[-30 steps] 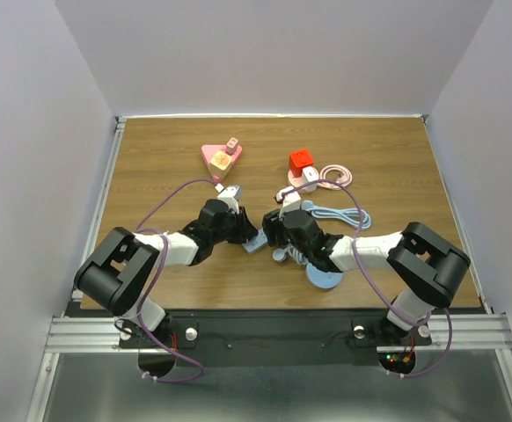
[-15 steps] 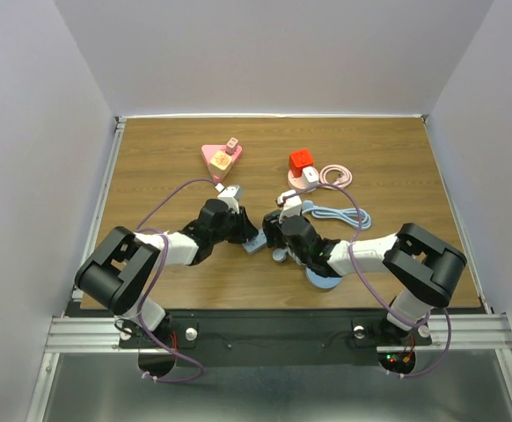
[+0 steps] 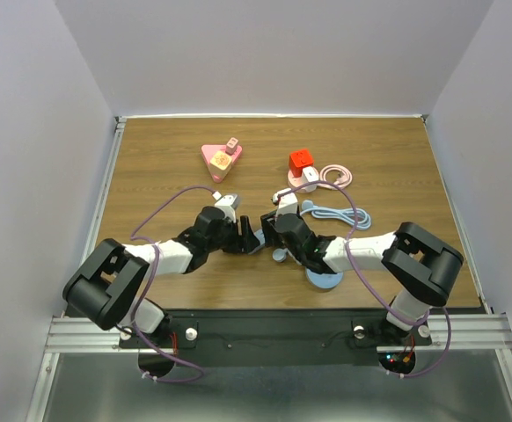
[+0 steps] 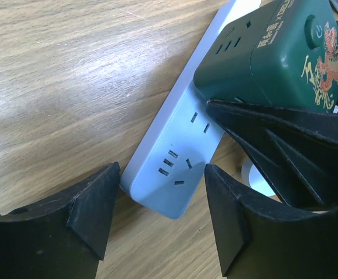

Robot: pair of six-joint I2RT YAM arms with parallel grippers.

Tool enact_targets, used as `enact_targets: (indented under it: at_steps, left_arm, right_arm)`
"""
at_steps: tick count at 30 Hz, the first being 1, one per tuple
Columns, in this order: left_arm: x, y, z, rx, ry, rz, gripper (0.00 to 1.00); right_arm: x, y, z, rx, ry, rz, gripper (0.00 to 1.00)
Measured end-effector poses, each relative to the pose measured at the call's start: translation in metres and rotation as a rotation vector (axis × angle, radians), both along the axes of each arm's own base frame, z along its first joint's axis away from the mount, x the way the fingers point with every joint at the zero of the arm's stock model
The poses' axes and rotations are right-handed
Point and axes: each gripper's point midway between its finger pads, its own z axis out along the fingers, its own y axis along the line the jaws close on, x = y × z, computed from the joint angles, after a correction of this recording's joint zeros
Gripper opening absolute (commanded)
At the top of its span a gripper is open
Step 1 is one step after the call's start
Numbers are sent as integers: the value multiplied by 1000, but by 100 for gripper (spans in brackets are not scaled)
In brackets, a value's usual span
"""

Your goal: Insert the plug

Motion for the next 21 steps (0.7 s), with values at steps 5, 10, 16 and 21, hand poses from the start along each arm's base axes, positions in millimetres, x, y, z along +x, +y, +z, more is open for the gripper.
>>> enact_targets:
  at_steps: [5, 10, 16, 21]
  left_arm:
    - [-1, 0, -1, 4, -4, -7, 70]
    - [1, 0, -3, 10, -6, -5, 53]
    - [6, 1, -1, -2, -15, 9, 38]
    - [6, 0, -1, -5, -17, 9, 30]
  right_arm:
    - [0, 0, 0, 0, 1, 0, 0]
    - [1, 1, -1, -4, 1, 0, 0]
    - [0, 1, -3, -18, 13, 2, 0]
    - [1, 2, -6, -47, 39, 5, 0]
